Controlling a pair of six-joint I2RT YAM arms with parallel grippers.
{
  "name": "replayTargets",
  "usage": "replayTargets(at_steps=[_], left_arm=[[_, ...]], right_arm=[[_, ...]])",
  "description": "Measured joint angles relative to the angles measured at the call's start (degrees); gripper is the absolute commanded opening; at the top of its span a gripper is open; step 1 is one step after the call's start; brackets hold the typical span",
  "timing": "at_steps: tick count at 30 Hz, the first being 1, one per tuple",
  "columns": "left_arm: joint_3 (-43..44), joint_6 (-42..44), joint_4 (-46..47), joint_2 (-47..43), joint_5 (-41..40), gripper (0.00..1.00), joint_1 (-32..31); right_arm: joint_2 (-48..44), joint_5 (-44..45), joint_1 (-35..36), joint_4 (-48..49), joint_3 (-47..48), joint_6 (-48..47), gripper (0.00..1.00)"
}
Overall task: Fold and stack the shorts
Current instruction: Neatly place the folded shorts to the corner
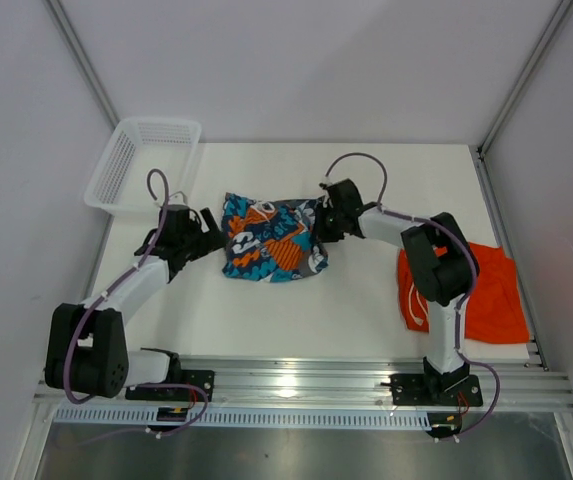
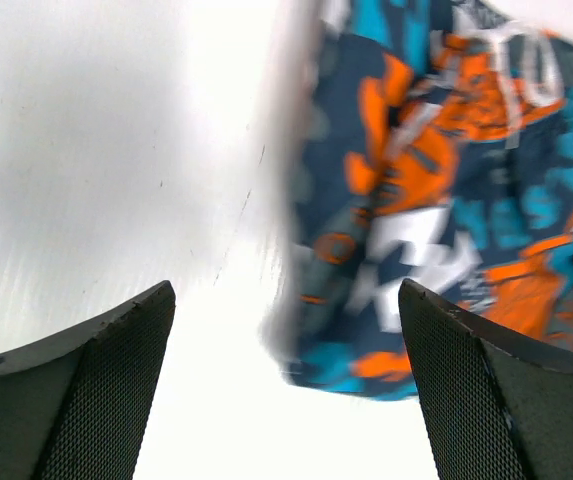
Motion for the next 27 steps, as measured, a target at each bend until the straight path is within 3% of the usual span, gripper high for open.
replayTargets(at_steps=[2, 6, 13, 18, 27], left_arm=[[0.0, 0.5, 0.8, 1.2, 0.3, 0.94, 0.0], [0.0, 1.1, 3.4, 6.0, 3.0, 0.93, 0.2], [-1.3, 0.5, 12.5, 9.6, 13.0, 0.97, 0.3], [-1.5, -1.3, 18.8, 10.6, 17.3, 0.99, 0.3], [-1.6, -3.3, 23.5, 17.9, 20.7, 0.99, 0.3]], right_arm=[[0.0, -0.9, -3.3, -3.5, 1.8, -3.7, 0.43], [0.0, -1.9, -8.4, -8.1, 4.3, -9.2, 0.60], [0.0, -13.6, -11.1, -8.2, 3.7, -10.9, 0.68], [1.1, -24.0, -13.7, -3.8, 1.7, -7.8, 0.69], [2.7, -29.1, -14.4, 0.1, 1.3, -5.3, 0.69]])
